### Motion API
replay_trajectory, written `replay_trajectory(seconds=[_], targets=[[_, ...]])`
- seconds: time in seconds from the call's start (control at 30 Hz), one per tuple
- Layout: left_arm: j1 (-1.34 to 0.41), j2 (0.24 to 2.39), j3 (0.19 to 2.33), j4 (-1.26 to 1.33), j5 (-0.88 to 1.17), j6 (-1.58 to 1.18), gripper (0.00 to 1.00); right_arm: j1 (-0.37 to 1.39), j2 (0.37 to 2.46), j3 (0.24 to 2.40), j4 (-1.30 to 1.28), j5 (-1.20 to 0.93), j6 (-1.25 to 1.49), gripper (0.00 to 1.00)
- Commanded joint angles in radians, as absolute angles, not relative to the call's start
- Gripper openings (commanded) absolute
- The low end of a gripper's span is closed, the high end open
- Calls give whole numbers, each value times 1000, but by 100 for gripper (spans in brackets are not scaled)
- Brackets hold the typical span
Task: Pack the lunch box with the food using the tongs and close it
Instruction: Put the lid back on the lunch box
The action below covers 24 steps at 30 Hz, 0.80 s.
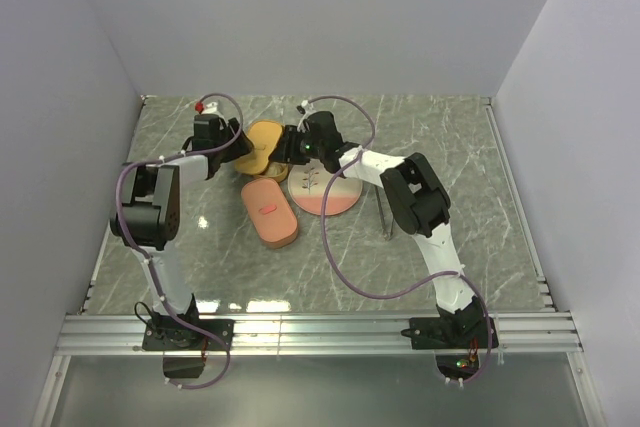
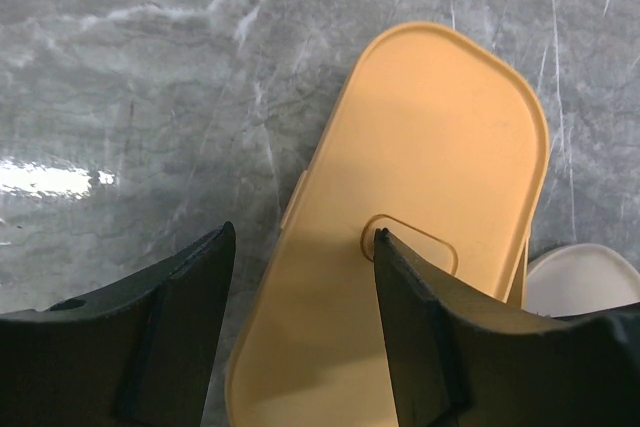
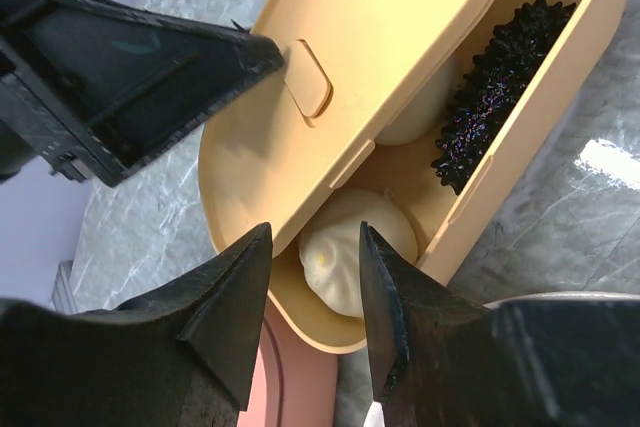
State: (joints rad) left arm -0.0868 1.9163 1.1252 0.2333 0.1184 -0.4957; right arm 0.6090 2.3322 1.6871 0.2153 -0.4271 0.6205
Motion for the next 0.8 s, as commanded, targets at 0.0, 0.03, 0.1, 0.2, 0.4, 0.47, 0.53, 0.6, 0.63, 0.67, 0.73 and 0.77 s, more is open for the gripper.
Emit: replay_trajectory(seconds=[0.0, 0.03, 0.1, 0.2, 0.4, 0.47, 0.53, 0.6, 0.63, 0.67, 0.73, 0.77], targets=[[-101, 1928, 1161, 224, 155, -508, 63, 618, 2345, 1735, 233, -408, 626, 48], [-109, 1925, 1160, 221, 156, -505, 63, 618, 2345, 1733, 236, -408, 627, 48], [-115, 1922, 1155, 213, 150, -503, 63, 618, 2344, 1729, 242, -407, 633, 48], [-127, 1905, 1137, 210, 149, -505, 63, 618, 2339, 1724, 250, -400, 635, 48], [-150, 1870, 1118, 206, 138, -503, 63, 617, 2333, 1724, 256, -393, 634, 48], [-156, 1867, 1124, 198, 144, -502, 63, 615, 2330, 1723, 259, -388, 634, 48], [-164, 1867, 1127, 190, 144, -502, 63, 614, 2326, 1718, 258, -379, 630, 48], [-169, 1867, 1135, 176, 140, -500, 63, 607, 2322, 1715, 259, -376, 627, 48], [-173, 1865, 1134, 172, 134, -499, 63, 606, 2319, 1712, 261, -374, 629, 48], [-175, 1864, 1135, 172, 129, -499, 63, 598, 2316, 1712, 262, -376, 629, 47], [-181, 1861, 1134, 167, 124, -497, 63, 592, 2312, 1704, 271, -379, 632, 47], [-183, 1859, 1135, 164, 123, -497, 63, 589, 2309, 1701, 278, -380, 634, 47]])
